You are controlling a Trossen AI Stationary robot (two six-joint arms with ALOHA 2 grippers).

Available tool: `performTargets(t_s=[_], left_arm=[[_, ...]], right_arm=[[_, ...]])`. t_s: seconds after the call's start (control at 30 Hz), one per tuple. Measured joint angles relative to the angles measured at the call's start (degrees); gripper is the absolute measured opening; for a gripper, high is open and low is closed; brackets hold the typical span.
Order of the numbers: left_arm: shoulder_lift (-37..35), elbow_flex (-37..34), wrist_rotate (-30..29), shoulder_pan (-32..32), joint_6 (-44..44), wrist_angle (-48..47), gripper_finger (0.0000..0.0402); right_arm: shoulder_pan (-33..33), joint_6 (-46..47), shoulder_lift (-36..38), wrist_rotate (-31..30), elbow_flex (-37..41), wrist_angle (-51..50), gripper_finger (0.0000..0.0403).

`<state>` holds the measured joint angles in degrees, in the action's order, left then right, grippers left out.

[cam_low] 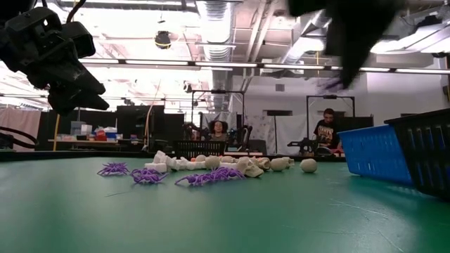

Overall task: Sort Halloween decoration
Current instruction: Put the purple spider toy into the yellow bin

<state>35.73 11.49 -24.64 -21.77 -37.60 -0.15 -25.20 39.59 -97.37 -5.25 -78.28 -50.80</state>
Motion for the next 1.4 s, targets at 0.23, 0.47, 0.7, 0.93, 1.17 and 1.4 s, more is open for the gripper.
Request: performTargets(t_s=[0.23,0.47,0.7,0.93,1.17,1.4], left_arm=[[0.01,0.00,0.00,-0.01,-0.02,0.00,0.0189],[0.00,0.00,-0.06,0.00,-0.17,0.01,0.0189],[0.00,0.00,-0.09,-0.01,-0.75,0.06,0.0189],[0.00,0.00,-0.15,-0.01,-1.05,0.06,0.0189],[0.00,0.00,-0.17,-0.01,-1.05,0.06,0.0189],[0.02,0.00,-0.17,0.01,-1.05,0.06,0.0189]], right_arm=[[-14.02,25.75,4.86,2.78,-0.02,-13.06,0.0000],[-26.65,47.74,5.40,5.77,-0.02,-18.78,0.0000],[-31.82,55.32,5.23,5.32,-0.02,-18.40,0.0001],[-31.61,55.06,5.23,4.78,-0.04,-17.52,0.0046],[-30.57,52.38,5.23,1.47,-0.04,-17.80,0.0103],[-22.04,29.71,5.23,-17.74,-0.09,-11.75,0.0118]])
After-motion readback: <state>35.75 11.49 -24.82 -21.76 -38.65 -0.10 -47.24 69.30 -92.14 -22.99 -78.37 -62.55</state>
